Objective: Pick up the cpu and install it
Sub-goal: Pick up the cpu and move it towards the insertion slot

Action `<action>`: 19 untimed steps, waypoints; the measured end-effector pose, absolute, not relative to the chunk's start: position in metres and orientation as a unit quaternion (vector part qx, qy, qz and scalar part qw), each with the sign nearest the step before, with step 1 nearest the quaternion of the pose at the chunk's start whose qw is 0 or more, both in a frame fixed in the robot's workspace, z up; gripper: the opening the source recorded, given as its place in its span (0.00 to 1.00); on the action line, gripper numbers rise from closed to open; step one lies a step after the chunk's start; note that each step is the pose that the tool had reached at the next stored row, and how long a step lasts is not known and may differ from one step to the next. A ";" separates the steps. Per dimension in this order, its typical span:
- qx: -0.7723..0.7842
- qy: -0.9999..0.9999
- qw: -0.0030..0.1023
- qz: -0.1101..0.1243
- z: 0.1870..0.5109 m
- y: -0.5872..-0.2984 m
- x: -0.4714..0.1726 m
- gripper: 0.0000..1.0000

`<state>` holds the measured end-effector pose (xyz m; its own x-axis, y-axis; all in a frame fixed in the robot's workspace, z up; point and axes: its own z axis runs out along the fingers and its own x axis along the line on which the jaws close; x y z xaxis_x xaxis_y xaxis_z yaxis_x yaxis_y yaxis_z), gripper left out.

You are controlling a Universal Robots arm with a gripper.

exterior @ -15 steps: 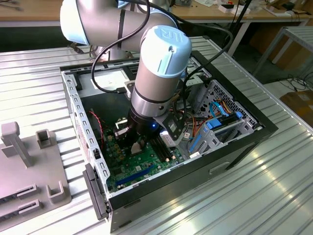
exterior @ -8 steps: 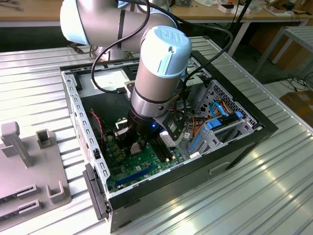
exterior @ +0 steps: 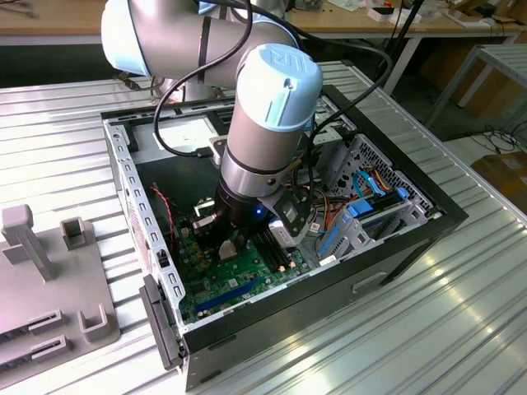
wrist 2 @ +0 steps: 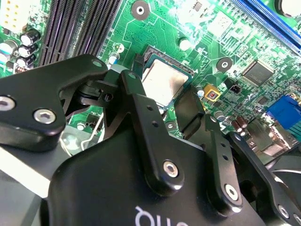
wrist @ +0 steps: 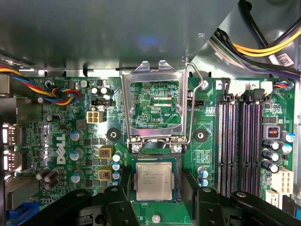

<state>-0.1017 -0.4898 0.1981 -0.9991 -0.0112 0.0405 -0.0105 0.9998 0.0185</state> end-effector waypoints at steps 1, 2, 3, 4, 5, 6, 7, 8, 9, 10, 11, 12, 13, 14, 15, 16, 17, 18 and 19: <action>0.006 -1.000 0.020 -0.009 0.198 -0.490 -0.101 0.55; 0.006 -1.000 0.020 -0.009 0.198 -0.490 -0.100 0.55; 0.005 -1.000 0.020 -0.009 0.198 -0.490 -0.100 0.55; 0.005 -1.000 0.020 -0.009 0.198 -0.490 -0.100 0.55; 0.005 -1.000 0.020 -0.009 0.198 -0.490 -0.100 0.55; 0.005 -1.000 0.020 -0.009 0.198 -0.490 -0.100 0.55; 0.005 -1.000 0.020 -0.009 0.198 -0.490 -0.100 0.55; 0.005 -1.000 0.020 -0.009 0.198 -0.490 -0.100 0.55; 0.005 -1.000 0.020 -0.009 0.198 -0.490 -0.100 0.55; 0.005 -1.000 0.020 -0.009 0.198 -0.490 -0.100 0.55; 0.005 -1.000 0.020 -0.009 0.198 -0.490 -0.100 0.55; 0.005 -1.000 0.020 -0.009 0.198 -0.490 -0.100 0.55; 0.006 -1.000 0.020 -0.009 0.198 -0.490 -0.100 0.55; 0.006 -1.000 0.020 -0.009 0.198 -0.490 -0.100 0.55; 0.005 -1.000 0.020 -0.009 0.198 -0.490 -0.100 0.55; 0.005 -1.000 0.020 -0.009 0.199 -0.490 -0.100 0.55; 0.005 -1.000 0.020 -0.009 0.199 -0.490 -0.100 0.55; 0.005 -1.000 0.020 -0.009 0.199 -0.490 -0.100 0.55; 0.005 -1.000 0.020 -0.009 0.199 -0.490 -0.100 0.55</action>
<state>-0.1001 -0.4897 0.1990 -0.9991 -0.0112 0.0403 -0.0105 0.9998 0.0191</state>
